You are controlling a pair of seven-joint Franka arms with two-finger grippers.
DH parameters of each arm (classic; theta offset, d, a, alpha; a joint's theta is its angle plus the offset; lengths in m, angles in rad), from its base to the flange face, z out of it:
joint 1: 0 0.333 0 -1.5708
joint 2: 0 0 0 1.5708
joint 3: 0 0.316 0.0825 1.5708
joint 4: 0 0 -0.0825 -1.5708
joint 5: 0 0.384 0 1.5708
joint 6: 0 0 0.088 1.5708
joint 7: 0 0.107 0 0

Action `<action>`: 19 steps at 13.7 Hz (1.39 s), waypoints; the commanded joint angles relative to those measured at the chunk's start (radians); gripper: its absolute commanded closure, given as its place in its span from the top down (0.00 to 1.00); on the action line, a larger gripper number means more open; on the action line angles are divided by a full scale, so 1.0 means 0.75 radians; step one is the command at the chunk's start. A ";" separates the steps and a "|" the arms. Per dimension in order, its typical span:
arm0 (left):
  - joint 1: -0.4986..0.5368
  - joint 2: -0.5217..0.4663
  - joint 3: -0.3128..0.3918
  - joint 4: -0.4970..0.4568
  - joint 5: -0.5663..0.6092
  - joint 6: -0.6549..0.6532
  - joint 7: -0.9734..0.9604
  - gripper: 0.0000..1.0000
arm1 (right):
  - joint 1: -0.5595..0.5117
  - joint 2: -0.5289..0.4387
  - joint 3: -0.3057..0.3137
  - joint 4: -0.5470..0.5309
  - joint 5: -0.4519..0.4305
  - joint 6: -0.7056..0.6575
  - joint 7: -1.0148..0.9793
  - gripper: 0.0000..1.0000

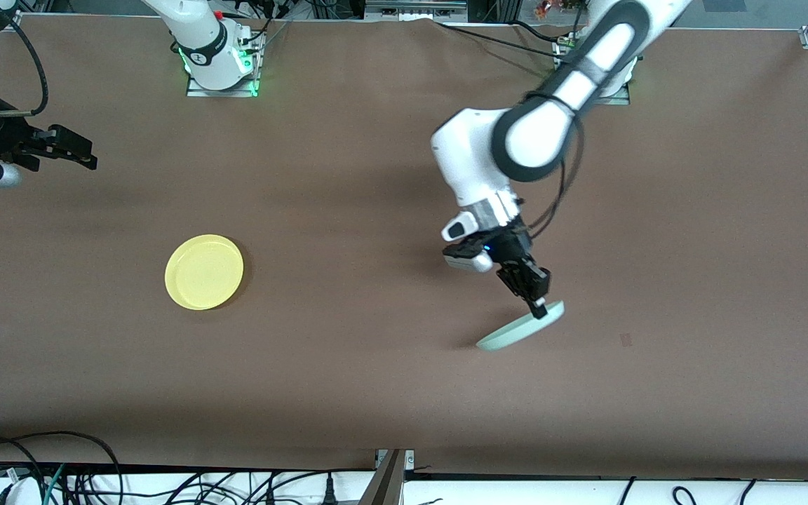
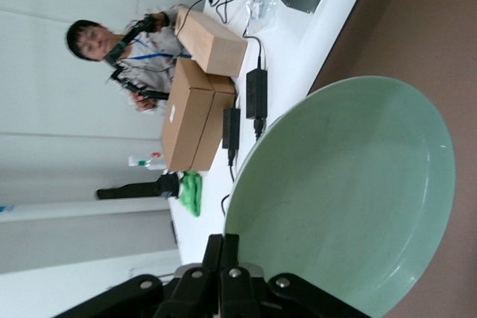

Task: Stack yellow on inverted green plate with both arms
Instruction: 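Lift the green plate with the left gripper and flip it over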

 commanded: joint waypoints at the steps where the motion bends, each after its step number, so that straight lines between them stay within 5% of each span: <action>1: -0.138 0.162 0.004 0.088 0.132 -0.260 -0.182 0.00 | -0.010 0.011 0.005 0.030 0.022 -0.028 0.010 1.00; 15: -0.372 0.326 -0.020 0.021 0.094 -0.431 -0.551 0.00 | -0.010 0.011 0.005 0.028 0.022 -0.030 0.010 1.00; 19: -0.365 0.328 -0.084 0.037 -0.100 -0.420 -0.545 0.19 | -0.010 0.011 0.005 0.028 0.022 -0.030 0.010 1.00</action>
